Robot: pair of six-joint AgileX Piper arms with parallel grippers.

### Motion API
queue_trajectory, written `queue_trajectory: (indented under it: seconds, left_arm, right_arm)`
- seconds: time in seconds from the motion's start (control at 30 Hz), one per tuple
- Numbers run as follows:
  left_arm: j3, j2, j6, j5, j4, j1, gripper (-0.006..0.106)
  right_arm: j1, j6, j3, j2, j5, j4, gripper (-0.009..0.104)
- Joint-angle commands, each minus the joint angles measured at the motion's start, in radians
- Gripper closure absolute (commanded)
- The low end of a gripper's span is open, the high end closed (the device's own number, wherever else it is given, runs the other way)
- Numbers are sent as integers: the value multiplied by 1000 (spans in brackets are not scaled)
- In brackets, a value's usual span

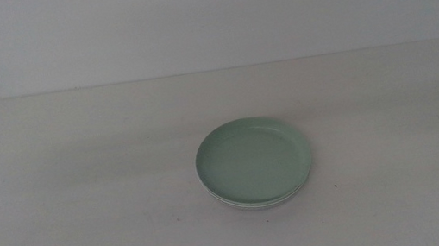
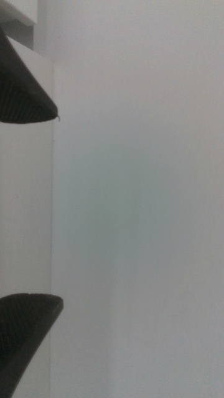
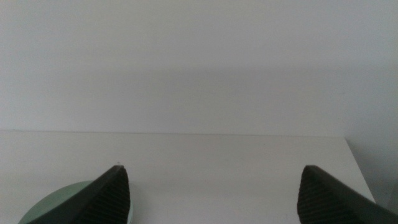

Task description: Stack the three bowls on top of each other.

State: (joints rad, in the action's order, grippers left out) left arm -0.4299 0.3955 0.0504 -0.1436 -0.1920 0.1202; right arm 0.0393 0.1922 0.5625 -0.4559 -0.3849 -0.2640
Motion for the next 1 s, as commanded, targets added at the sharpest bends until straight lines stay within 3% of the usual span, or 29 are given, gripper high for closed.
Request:
queue_trajectory:
  seconds: [0.0,0.43,0.6,0.73,0.97]
  left_arm:
    - [-1,-1,3,14,-1,1,7]
    - [44,-265,3,-320,6,-1,7]
    - [253,-365,3,-83,45,-35,7]
    - [356,-395,3,-61,33,-76,7]
    - [430,-395,3,-76,43,-93,7]
  right_arm:
    - [-6,10,-6,8,3,2,2]
    - [-6,10,-68,68,10,-15,2]
    - [-39,10,-299,248,72,13,2]
    - [-59,10,-455,386,120,113,2]
    - [-59,10,-562,456,169,116,2]
